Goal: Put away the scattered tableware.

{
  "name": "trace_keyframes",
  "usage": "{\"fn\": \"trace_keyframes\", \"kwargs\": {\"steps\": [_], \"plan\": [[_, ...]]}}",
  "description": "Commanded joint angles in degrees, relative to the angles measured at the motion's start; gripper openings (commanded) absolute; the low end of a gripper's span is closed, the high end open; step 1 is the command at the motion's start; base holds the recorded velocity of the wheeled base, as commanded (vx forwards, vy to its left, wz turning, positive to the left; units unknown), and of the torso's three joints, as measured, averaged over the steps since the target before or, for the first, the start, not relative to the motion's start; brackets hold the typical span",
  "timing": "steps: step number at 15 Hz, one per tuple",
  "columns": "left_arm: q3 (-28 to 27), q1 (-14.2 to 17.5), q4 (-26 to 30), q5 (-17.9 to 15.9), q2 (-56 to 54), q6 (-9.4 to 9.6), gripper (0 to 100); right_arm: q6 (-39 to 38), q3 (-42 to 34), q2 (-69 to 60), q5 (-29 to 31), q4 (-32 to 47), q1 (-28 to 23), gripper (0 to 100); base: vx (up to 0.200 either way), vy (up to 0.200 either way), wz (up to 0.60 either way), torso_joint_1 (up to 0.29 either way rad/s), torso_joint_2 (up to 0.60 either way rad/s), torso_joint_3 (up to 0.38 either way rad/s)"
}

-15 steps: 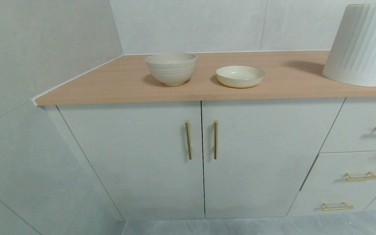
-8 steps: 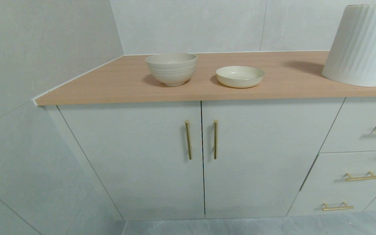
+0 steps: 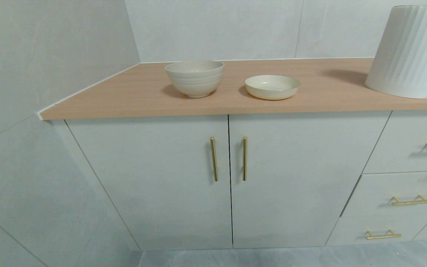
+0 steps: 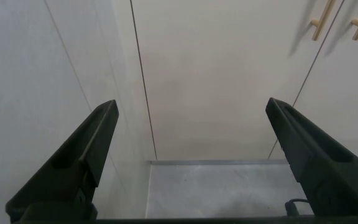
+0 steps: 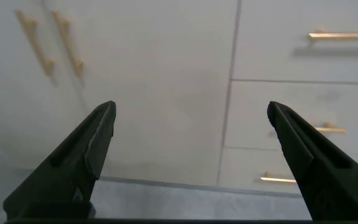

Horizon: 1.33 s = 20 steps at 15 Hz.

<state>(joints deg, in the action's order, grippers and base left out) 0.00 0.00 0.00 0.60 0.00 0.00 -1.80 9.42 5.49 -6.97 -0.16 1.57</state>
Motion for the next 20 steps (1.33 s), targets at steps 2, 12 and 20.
{"fn": "trace_keyframes", "kwargs": {"steps": [2, 12, 20], "plan": [[0.0, 0.0, 0.0, 0.02, 0.09, 0.0, 100, -0.48, 6.92, 22.82, -5.07, -0.63, 2.21, 100, 0.0, 0.0, 0.0, 0.0, 0.0, 0.0], [0.0, 0.0, 0.0, 0.02, 0.09, 0.09, 100, -4.88, 27.75, 68.17, -6.65, -14.52, 20.84, 100, 0.0, 0.0, 0.0, 0.0, 0.0, 0.0], [0.0, 0.0, 0.0, -0.07, 0.09, 0.26, 100, -5.14, 42.61, 92.78, -6.47, -23.13, 31.65, 100, 0.0, 0.0, 0.0, 0.0, 0.0, 0.0]]}}
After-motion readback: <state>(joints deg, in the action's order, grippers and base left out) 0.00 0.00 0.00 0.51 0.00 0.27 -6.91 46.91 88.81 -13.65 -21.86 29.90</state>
